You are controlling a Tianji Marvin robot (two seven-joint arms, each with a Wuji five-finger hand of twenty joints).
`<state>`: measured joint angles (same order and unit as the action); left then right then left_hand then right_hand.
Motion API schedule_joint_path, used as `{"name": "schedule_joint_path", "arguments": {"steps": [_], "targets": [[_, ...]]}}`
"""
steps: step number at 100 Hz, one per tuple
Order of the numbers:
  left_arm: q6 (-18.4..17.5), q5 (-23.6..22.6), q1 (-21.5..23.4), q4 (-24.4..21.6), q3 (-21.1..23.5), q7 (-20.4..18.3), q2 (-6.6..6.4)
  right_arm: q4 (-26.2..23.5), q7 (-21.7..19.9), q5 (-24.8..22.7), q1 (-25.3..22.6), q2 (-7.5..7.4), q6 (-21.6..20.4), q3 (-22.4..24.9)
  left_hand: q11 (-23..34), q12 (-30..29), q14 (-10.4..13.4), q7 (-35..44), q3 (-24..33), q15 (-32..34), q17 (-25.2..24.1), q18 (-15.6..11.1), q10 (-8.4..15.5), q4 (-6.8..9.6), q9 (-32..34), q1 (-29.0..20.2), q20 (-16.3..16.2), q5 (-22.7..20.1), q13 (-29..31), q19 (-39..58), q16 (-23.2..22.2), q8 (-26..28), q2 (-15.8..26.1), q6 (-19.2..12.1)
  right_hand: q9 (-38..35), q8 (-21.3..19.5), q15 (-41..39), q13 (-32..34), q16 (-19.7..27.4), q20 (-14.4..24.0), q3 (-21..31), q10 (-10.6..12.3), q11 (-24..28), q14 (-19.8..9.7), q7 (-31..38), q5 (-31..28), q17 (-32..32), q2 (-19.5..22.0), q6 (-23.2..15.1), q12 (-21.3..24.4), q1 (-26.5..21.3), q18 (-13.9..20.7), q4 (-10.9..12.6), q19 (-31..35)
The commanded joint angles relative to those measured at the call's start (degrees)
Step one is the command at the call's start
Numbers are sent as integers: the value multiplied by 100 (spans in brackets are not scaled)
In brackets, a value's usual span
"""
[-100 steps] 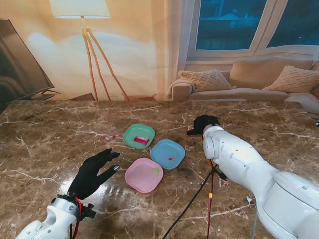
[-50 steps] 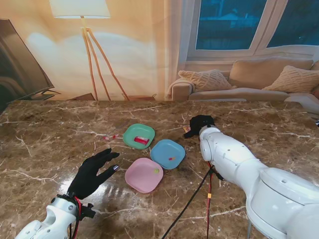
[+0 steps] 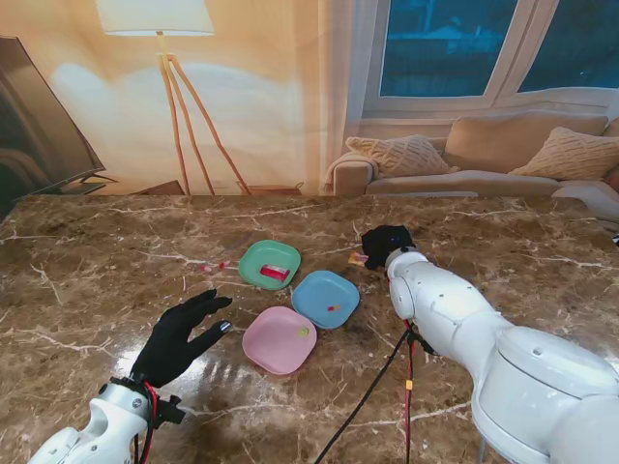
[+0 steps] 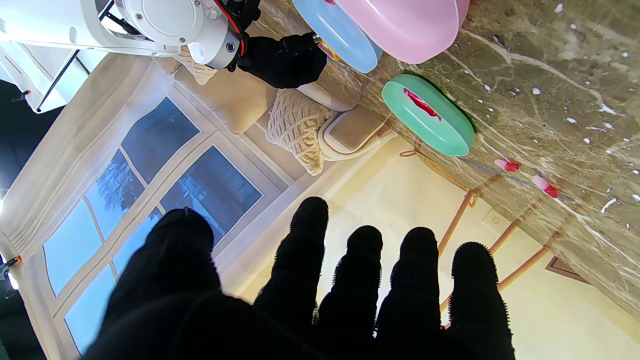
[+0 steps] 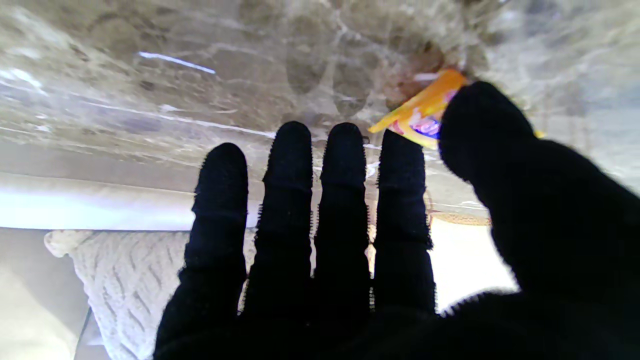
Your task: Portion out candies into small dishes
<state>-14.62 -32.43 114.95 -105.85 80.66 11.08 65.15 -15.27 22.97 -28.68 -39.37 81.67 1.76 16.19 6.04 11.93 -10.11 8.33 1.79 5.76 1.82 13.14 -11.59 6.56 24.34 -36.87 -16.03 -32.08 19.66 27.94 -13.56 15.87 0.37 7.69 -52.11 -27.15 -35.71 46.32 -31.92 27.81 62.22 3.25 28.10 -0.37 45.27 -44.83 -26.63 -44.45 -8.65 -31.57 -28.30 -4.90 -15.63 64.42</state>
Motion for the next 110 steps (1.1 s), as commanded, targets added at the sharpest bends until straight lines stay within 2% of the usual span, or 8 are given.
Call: {"name": "schedule_joint_path", "arguments": {"steps": [1,10,18,49,74,80,89,110], "targets": [[16,-5,33,20,-8,14,-5,25,-90,-11,-68,-43,-25,-1,-55,-43,146,21,-127,-84,-59,5,91,-113,12,-166,103,7,-41,4,59,21,217,-134,-120,145,-62,-26,49,143,320,106,128,-235,373,31,-32,97,-428,-129,-282,2,-115,-48],[10,-6,32,23,-9,10,-6,-98,-161,-62,-75,-137,-21,26,-54,-43,151,19,-125,-85,-58,11,96,-112,16,-172,105,12,-39,-1,59,21,216,-132,-67,87,65,-60,121,128,408,101,2,-216,-208,49,-8,19,-176,-85,-132,-6,-61,-81],[-1,-5,29,30,-11,7,-7,-209,-262,-96,-90,-208,-28,73,-57,-43,136,21,-126,-86,-62,13,91,-113,9,-169,107,12,-41,-4,59,22,218,-140,197,-688,212,-247,168,134,428,32,-160,-197,-1783,135,97,40,279,3,246,4,705,-208],[1,-4,20,37,-22,-18,-12,-2,-171,19,-128,-86,-213,70,-56,-41,146,34,-126,-85,-61,19,89,-113,20,-171,109,-17,-37,-9,58,28,214,-156,925,-210,173,-878,106,137,144,-78,82,-194,-2645,961,406,-133,683,-198,617,74,641,-449],[12,8,-4,54,-39,-38,-15,30,21,88,-289,-53,-344,228,-58,-41,155,47,-126,-85,-65,17,94,-114,19,-175,112,-28,-35,-16,57,36,217,-161,1018,-715,-100,-1038,-43,193,446,38,463,-258,-1320,-314,558,-716,-18,-696,81,63,571,-551],[10,12,-7,57,-41,-47,-17,30,41,93,-315,-52,-359,240,-58,-41,143,52,-125,-86,-64,16,92,-114,18,-177,113,-36,-40,-16,58,38,217,-162,977,-363,-119,-1027,-40,217,319,56,453,-274,-318,-415,558,-962,-391,-717,-303,64,-249,-565],[6,10,-4,58,-40,-46,-17,30,45,132,-368,-42,-378,320,-56,-40,149,54,-127,-86,-61,25,88,-115,19,-175,112,-39,-40,-15,58,40,220,-174,914,-241,-132,-1024,-43,222,223,84,460,-287,598,-503,565,-1107,-795,-713,-585,70,-380,-568],[-3,2,3,59,-34,-37,-16,31,120,201,-474,-12,-432,466,-58,-41,142,63,-126,-85,-59,26,89,-114,18,-179,111,-53,-36,-13,57,44,216,-173,751,-1790,-140,-927,5,292,211,111,461,-305,924,-890,502,-1226,-1292,-634,-607,100,-405,-489]]}}
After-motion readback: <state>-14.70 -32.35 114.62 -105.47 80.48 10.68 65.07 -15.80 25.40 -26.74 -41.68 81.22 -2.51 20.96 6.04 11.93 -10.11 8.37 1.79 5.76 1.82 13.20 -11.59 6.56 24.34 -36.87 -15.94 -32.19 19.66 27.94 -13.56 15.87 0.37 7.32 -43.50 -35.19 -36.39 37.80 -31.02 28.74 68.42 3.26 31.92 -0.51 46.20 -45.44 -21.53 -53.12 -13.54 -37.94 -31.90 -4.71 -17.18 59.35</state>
